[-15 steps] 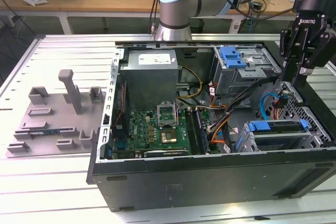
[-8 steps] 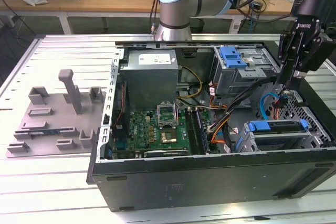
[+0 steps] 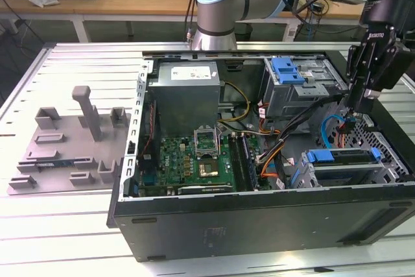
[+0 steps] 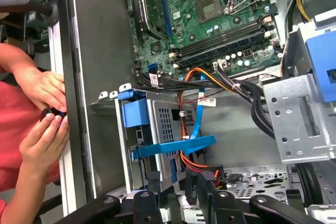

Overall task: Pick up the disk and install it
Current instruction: 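Insert the first disk wire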

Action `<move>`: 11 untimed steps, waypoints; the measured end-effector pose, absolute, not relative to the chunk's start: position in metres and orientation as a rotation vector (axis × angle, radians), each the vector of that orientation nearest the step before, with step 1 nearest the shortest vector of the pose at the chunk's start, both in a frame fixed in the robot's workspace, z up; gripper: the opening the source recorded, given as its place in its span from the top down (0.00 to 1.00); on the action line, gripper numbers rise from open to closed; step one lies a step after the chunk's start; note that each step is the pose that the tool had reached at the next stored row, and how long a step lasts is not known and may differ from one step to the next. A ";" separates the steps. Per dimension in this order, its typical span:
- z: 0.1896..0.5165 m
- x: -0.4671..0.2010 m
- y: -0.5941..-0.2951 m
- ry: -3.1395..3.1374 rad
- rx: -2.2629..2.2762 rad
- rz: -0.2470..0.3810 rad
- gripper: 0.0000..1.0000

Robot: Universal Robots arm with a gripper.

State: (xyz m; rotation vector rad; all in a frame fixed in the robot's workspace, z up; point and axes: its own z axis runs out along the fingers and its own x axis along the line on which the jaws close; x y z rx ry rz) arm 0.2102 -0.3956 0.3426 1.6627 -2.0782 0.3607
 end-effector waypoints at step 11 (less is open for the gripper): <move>0.327 0.216 -0.395 -2.083 1.625 0.376 0.58</move>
